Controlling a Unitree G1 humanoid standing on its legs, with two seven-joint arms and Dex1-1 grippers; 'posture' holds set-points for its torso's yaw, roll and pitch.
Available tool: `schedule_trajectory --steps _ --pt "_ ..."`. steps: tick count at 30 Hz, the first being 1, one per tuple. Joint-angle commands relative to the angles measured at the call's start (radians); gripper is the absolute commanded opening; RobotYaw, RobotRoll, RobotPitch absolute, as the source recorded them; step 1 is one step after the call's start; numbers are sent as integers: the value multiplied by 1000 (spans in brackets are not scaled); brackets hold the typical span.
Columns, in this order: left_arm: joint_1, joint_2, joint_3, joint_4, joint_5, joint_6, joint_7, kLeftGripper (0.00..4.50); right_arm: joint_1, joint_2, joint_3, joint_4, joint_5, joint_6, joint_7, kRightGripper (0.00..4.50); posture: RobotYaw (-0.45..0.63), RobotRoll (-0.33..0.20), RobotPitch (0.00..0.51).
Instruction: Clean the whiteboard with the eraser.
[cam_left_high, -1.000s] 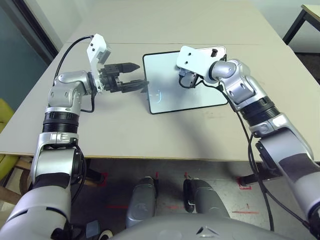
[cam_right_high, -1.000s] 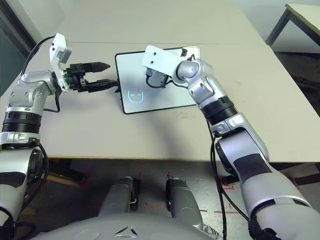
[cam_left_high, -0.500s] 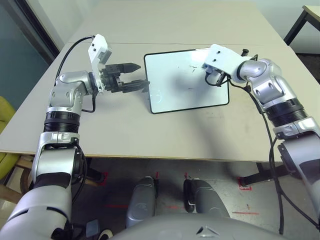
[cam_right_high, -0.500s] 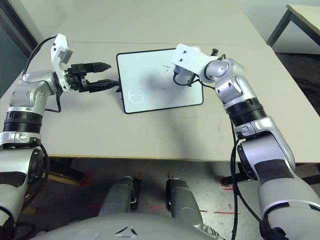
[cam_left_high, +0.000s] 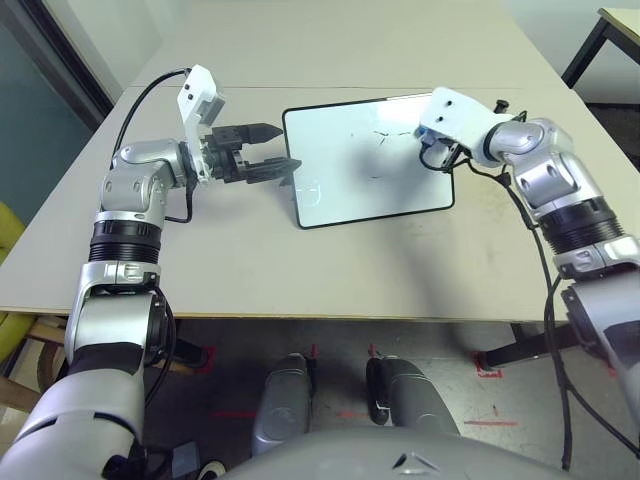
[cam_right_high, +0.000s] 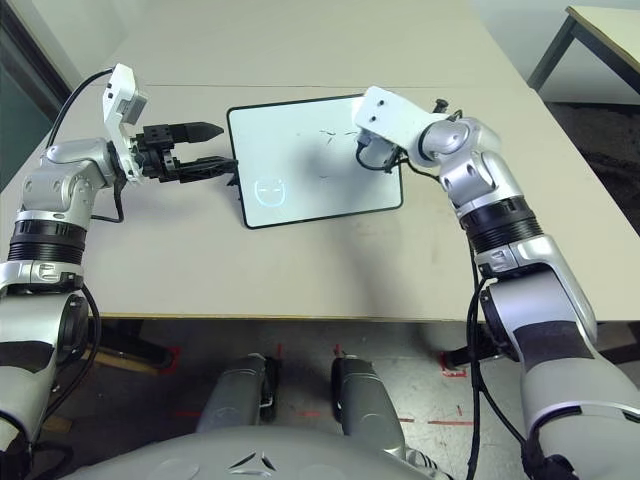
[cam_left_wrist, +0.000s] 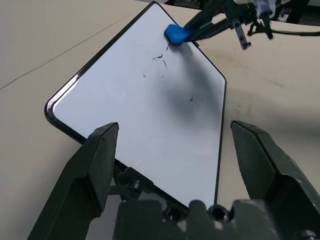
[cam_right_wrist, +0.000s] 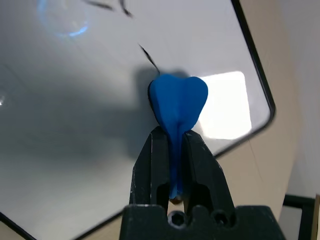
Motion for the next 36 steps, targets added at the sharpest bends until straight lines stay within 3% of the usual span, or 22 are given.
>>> schedule_trajectory --steps 1,22,36 --pt "-10 3 -6 9 2 -5 -5 4500 25 17 37 -42 -14 7 25 114 177 0 102" --pt "-12 4 -4 10 1 -8 -3 4500 -60 138 103 -17 -57 -44 42 113 190 0 95" --pt "-16 3 -6 14 3 -9 -6 4500 -42 102 74 27 -66 -57 21 113 180 0 98"
